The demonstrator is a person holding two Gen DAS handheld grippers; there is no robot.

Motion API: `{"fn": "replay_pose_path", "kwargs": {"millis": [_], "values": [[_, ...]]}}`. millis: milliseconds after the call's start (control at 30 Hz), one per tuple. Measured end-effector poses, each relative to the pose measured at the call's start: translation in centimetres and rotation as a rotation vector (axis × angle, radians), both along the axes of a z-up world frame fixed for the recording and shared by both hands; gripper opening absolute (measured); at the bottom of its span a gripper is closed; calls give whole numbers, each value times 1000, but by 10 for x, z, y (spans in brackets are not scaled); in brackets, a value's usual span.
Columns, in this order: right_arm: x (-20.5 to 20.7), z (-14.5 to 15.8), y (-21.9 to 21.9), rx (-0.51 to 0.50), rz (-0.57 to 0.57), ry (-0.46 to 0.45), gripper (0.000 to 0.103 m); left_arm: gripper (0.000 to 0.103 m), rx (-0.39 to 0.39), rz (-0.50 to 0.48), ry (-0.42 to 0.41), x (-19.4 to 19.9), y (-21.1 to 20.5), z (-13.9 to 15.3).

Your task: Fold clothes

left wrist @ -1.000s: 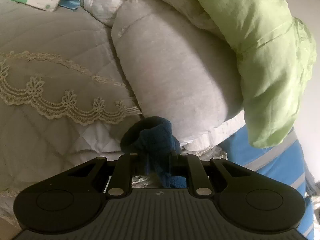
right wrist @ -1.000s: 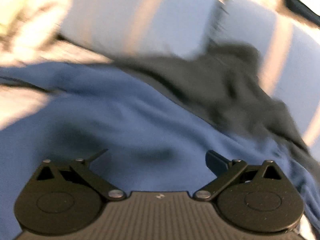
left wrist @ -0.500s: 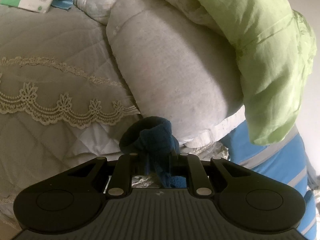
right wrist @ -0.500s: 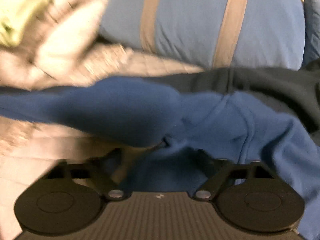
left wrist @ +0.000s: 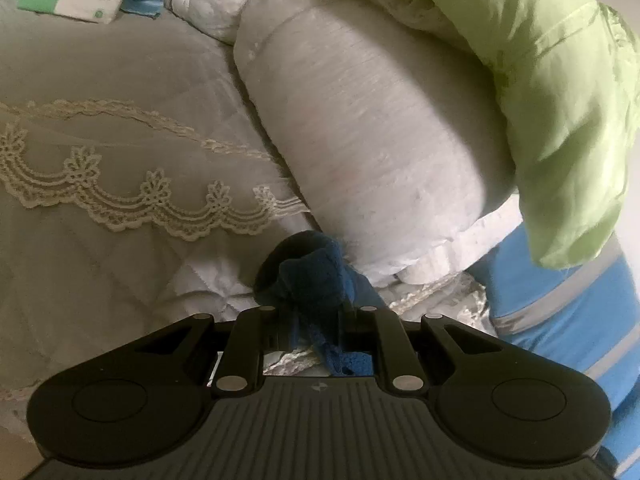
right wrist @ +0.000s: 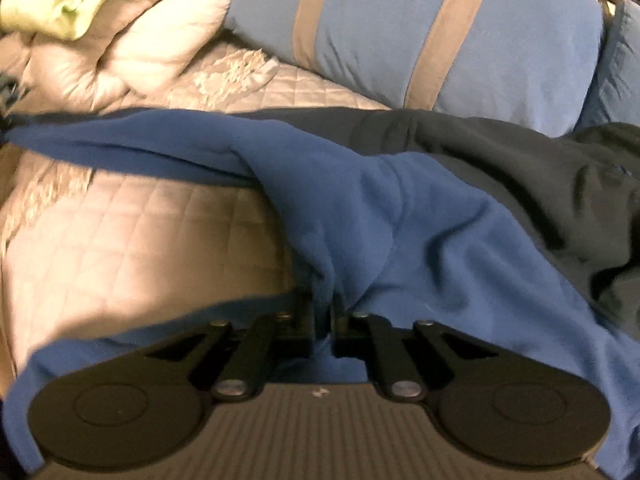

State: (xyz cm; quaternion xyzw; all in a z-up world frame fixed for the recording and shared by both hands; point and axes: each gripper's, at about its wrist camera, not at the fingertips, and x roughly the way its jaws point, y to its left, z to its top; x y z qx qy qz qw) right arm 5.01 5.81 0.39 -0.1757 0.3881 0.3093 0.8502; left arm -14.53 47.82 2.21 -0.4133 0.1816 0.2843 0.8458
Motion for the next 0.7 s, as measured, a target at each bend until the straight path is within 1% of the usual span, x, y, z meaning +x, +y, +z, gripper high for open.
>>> {"fn": "replay_pose_path", "kwargs": {"millis": [100,167,267,300,333,367,400,467,500,533,567,700], "values": [[-5,0,-10,-28,30,-3,7,16,19,-1,12,-2,-7,8],[-7,1,-16,-42,50,-6,6,16,65,-22,19,-3,-15,20],[-6,0,-22,-59,70,8,7,16,177,-79,30,-5,-37,49],[-7,0,-21,-64,78,-5,8,17,219,-104,33,-6,-47,60],[-9,-1,-21,-69,85,-20,19,17,265,-132,34,-6,-58,73],[-10,-2,-20,-75,93,-34,29,17,305,-158,30,-6,-69,85],[-12,-2,-20,-82,96,-52,32,17,345,-184,25,-6,-79,97],[-14,1,-22,-50,102,-63,41,17,442,-250,-1,-5,-101,123],[-13,4,-25,-15,101,-57,44,17,498,-279,-14,-3,-113,136],[-11,8,-30,37,94,-47,49,17,542,-297,-26,-1,-121,148],[-8,13,-36,86,78,-45,51,17,584,-315,-39,1,-129,160],[9,25,-50,208,4,-57,51,17,748,-350,-90,19,-154,209]]}}
